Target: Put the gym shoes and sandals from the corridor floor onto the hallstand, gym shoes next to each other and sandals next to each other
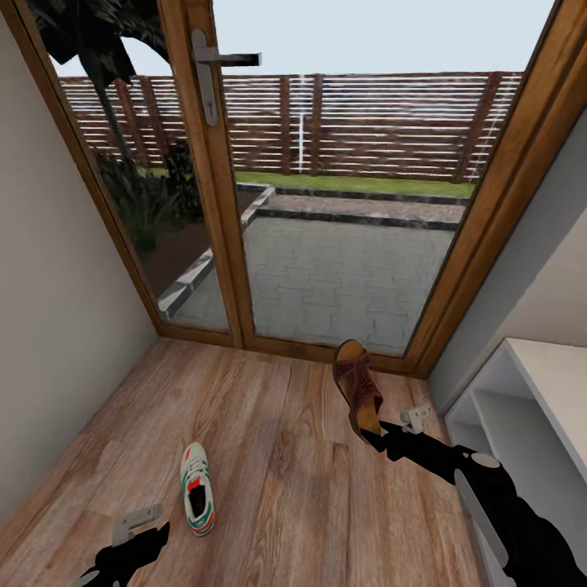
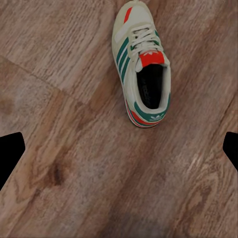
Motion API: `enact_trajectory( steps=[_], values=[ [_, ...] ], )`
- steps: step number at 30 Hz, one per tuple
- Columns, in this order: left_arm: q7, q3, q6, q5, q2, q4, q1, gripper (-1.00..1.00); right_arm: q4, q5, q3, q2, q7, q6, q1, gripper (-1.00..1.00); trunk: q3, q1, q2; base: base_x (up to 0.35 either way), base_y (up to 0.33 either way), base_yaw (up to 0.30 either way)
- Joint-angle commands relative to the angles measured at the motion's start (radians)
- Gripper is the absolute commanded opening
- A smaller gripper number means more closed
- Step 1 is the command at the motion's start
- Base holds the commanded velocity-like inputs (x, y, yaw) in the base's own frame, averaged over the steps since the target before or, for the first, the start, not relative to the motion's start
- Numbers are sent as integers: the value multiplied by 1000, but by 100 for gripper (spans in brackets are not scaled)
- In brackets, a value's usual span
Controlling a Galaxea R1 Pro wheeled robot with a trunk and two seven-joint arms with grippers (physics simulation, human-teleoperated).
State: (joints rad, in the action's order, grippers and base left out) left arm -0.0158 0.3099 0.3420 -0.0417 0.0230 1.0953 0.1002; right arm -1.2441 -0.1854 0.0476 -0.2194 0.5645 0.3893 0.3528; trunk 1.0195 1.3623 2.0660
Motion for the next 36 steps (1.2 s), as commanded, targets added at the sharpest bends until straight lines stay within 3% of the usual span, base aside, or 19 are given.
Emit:
enact_trajectory(
  steps=[1, 10, 36],
  values=[
    [0, 0, 0, 0, 0, 0, 1, 100, 0, -3, 0, 0, 0, 2, 0, -100, 0, 0, 0, 172, -86, 0],
    [-1, 2, 0, -3, 0, 0, 23, 100, 0, -3, 0, 0, 0, 2, 0, -100, 4, 0, 0, 191, -106, 84],
    [-1, 6, -1, -2, 0, -1, 26, 100, 2, -2, 0, 0, 1, 0, 0, -100, 7, 0, 0, 5, -3, 25]
  ],
)
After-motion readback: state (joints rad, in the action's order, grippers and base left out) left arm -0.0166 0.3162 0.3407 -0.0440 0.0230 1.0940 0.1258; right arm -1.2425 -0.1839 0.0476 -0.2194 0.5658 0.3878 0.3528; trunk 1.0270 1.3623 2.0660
